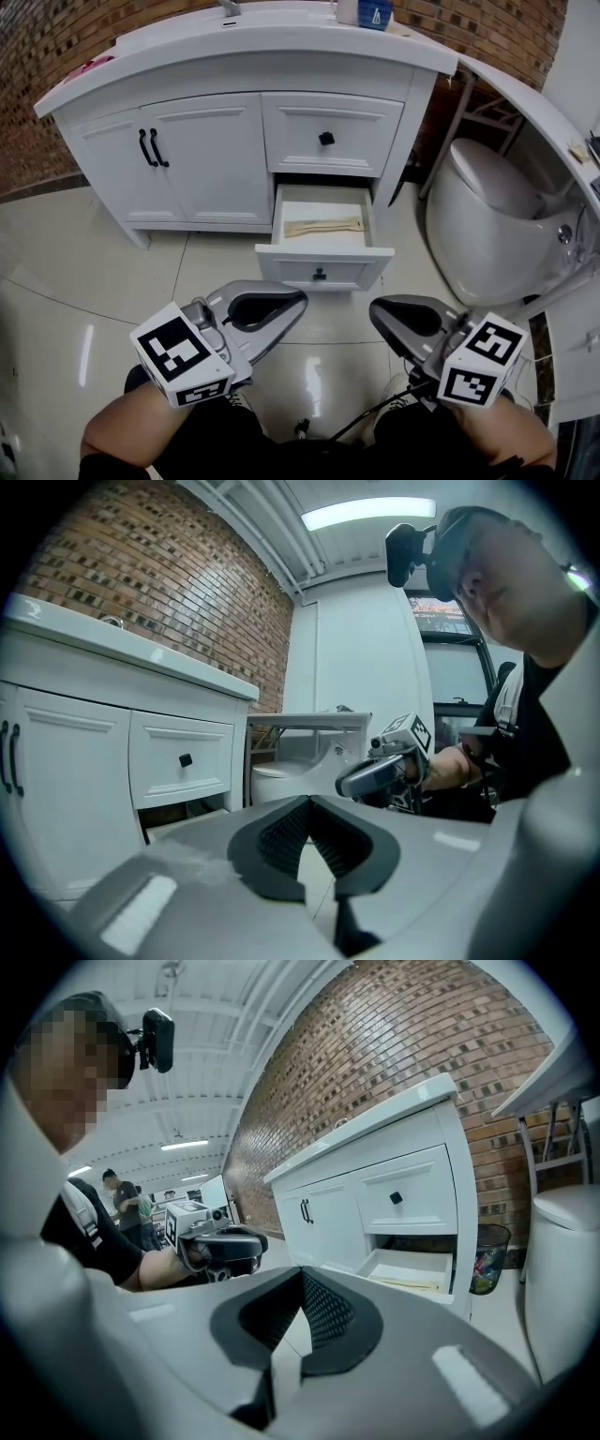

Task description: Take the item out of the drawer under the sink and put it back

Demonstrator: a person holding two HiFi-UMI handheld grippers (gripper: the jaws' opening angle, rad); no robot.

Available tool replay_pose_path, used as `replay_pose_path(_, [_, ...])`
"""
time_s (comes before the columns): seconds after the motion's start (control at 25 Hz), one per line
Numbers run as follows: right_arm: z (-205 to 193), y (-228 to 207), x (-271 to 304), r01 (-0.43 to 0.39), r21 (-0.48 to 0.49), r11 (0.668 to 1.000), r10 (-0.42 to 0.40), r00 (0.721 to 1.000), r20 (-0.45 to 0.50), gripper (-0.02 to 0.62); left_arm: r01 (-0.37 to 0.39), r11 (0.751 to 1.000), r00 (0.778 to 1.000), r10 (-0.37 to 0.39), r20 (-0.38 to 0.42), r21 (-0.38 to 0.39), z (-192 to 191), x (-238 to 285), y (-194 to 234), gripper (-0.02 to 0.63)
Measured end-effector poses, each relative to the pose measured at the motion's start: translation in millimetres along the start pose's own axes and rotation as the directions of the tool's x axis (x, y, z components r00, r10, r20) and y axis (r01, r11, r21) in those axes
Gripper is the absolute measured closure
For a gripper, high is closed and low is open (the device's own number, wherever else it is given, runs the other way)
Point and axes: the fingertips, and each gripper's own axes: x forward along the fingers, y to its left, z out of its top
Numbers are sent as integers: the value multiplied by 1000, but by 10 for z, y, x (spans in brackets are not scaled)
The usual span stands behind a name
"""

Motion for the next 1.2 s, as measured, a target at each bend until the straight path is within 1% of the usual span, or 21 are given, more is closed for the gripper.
replay_pose_path(0.12, [-22,-28,13,0,3,1000,0,1000,-8,592,1,1000,1000,-1,-4,20,-10,11,-7,601])
replay_pose_path(0.48, [-50,67,72,-39,-17,999,38,999,-29,592,7,1000,1000,-7,-11,15,-25,33,3,601])
replay_pose_path(0.6, [-65,80,76,-37,-23,999,37,999,-35,592,9,1000,1000,-9,-20,20,-47,52,-3,601])
replay_pose_path(0.76, [-57,65,63,-29,-32,999,28,999,-33,592,5,1000,1000,-5,0,16,-5,70,-11,601])
replay_pose_path(1.2, [-57,52,70,-24,-33,999,23,999,-34,592,0,1000,1000,0,-6,21,-16,63,2,601])
